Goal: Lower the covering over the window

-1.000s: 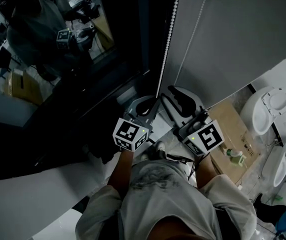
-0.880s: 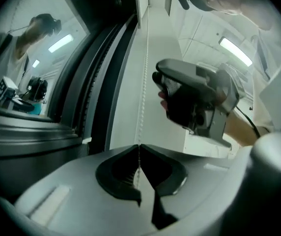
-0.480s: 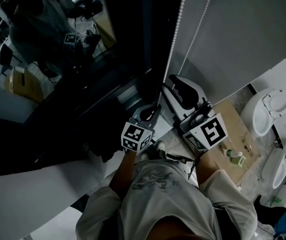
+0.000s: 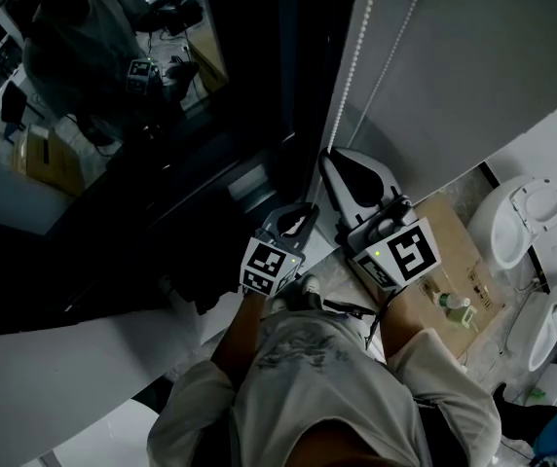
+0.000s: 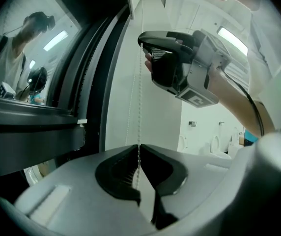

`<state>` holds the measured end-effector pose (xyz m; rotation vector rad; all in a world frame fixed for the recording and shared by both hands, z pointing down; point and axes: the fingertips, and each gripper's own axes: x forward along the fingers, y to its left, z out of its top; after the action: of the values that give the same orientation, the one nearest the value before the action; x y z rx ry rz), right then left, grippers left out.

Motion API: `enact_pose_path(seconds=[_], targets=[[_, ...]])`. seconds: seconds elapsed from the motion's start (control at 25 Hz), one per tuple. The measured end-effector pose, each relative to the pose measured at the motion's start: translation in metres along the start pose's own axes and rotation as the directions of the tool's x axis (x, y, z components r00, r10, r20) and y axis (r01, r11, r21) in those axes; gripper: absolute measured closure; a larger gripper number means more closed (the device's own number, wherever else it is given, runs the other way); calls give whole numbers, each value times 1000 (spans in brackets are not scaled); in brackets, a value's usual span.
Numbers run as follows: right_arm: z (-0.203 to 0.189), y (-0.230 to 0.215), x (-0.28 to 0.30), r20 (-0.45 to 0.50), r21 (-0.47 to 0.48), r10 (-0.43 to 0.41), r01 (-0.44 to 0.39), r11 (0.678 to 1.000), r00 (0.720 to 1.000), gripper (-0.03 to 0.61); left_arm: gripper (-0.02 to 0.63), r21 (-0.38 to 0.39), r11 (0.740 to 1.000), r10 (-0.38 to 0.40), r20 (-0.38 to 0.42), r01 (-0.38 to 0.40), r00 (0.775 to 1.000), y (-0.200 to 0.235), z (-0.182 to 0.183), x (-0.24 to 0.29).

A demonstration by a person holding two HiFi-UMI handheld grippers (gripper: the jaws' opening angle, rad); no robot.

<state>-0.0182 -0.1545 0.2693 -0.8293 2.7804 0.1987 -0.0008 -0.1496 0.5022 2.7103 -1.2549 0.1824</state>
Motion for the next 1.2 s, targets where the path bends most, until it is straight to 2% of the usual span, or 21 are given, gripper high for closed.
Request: enact_pose_path(seconds=[0.16,0.24,0.36,0.56,0.76,1.08,1.2], targets=[[-3,-4,-2,-2,16,-9,9,1000,1000,557,586,22,1000,-1,15,1,1000,-1,9,-2],[-3,-6,-3,4,7,-1,1,1000,1000,558,581,11,1000,-2,54,2,999,-3,25,-7],[-18,-9,-7,-44,-14,-1,1,1000,999,560,578,-1,1000,10,124,-10,992,-2,53,-19],[-44,-6,-15,-94,38,-7,11,999,996,560,552,-7,1000,-3,231,5,973,-3,97,-41],[-59,-3,-18,-130,39,0,5,999,992,560,537,-9,1000,-24,323,28,946,-3,144,-54],[-70,1,-23,-154,47,-2,9,999,988,560,528,39,998,-59,390,48,919,-7,189,-54],[-72,3,-26,-160,49,-1,9,999,987,560,518,56,997,-71,398,52,915,-11,200,-52]])
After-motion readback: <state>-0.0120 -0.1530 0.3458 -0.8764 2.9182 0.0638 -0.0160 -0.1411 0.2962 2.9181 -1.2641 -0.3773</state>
